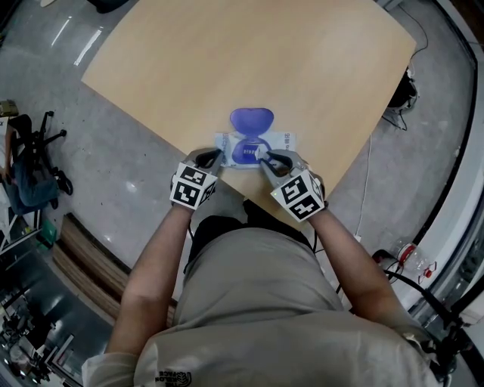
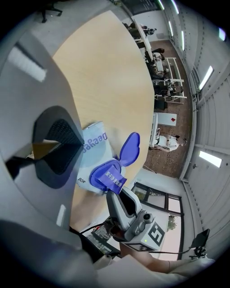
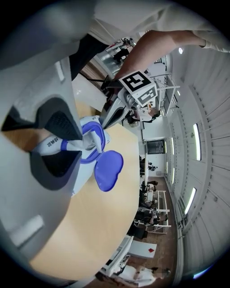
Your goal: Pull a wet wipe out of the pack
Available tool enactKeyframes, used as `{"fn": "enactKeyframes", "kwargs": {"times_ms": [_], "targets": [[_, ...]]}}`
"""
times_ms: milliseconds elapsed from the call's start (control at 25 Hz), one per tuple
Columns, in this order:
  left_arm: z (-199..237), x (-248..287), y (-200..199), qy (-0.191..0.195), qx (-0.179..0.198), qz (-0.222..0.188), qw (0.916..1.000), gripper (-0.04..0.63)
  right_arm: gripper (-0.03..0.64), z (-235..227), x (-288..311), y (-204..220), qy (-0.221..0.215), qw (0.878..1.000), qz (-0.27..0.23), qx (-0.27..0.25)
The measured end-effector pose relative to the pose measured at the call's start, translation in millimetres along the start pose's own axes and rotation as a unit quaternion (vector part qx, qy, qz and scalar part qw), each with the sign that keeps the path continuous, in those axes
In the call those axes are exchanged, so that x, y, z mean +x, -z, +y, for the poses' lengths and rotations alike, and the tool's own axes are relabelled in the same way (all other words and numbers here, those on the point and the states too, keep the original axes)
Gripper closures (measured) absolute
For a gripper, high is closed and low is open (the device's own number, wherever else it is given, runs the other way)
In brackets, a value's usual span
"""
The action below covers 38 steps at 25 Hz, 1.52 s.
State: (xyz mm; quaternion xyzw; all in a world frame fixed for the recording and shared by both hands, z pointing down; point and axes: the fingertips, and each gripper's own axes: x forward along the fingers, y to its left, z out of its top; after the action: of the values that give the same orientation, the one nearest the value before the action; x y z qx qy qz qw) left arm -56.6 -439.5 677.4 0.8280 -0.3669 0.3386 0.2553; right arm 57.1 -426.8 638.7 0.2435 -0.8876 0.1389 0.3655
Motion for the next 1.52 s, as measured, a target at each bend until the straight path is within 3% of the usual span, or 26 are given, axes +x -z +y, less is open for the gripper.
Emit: {"fn": "enactKeyframes", "kwargs": {"times_ms": [560,1520], "targets": [[5,2,-1,0.003,-0.005,-0.001,1.0,0.589,0.614,-8,3,3,-0.002,1.0,0.0,0.025],[1,4,-3,-0.005,0.004,0.002,1.0,0.589,0.615,-72,-54,16,0.089,0.991,-0.03,0.095]]}}
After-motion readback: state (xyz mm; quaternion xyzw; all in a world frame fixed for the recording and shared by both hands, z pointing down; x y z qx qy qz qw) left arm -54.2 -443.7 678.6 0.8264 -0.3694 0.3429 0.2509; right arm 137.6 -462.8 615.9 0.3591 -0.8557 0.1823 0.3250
